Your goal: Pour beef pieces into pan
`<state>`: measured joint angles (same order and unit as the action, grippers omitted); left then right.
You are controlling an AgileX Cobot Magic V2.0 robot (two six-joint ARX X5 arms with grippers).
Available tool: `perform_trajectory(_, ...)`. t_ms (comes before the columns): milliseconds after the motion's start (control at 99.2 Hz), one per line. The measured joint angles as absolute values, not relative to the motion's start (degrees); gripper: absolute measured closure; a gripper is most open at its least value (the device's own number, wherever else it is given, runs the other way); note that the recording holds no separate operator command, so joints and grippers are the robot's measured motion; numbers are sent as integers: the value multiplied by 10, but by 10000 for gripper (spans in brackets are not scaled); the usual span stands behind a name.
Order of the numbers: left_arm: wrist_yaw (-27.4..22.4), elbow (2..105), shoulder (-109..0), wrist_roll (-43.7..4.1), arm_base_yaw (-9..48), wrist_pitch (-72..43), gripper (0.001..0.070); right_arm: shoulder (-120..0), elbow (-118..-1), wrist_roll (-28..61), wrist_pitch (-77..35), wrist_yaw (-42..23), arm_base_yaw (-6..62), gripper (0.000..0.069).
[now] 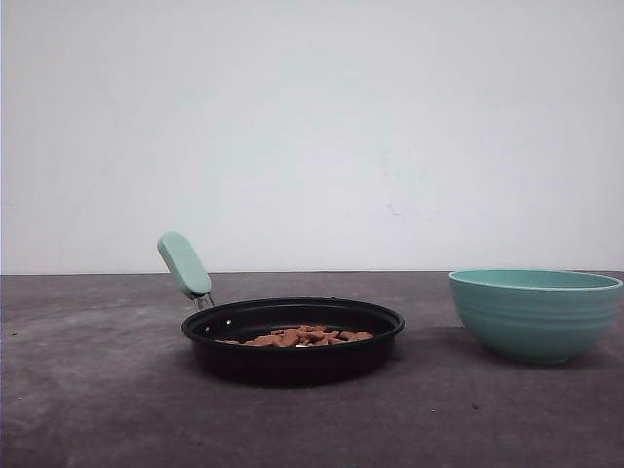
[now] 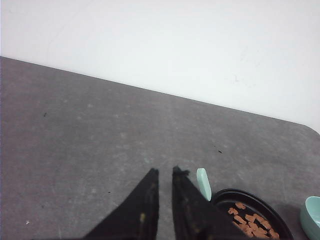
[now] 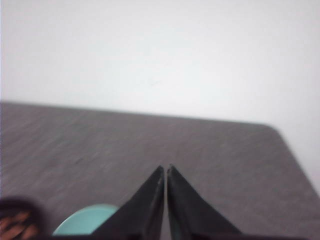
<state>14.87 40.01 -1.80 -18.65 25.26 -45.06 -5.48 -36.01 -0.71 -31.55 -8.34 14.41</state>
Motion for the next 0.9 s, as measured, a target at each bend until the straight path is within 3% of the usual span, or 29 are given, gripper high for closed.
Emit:
perform_trajectory(212,149,400,-18,-187,253,-451,686,0,-169,-36,-247,-12,109,682)
perform_trajectory(484,149,400,-18,-187,253,-451,686,-4,-35,-50,-168,89,62,682)
perform_trajectory(625,149,400,-18,-187,253,-450,686,-3,-14,-51,-103,70,55,682)
perform_trajectory(897,149,400,-18,-187,253,-451,686,-4,-11,-54,-100,61,55,682)
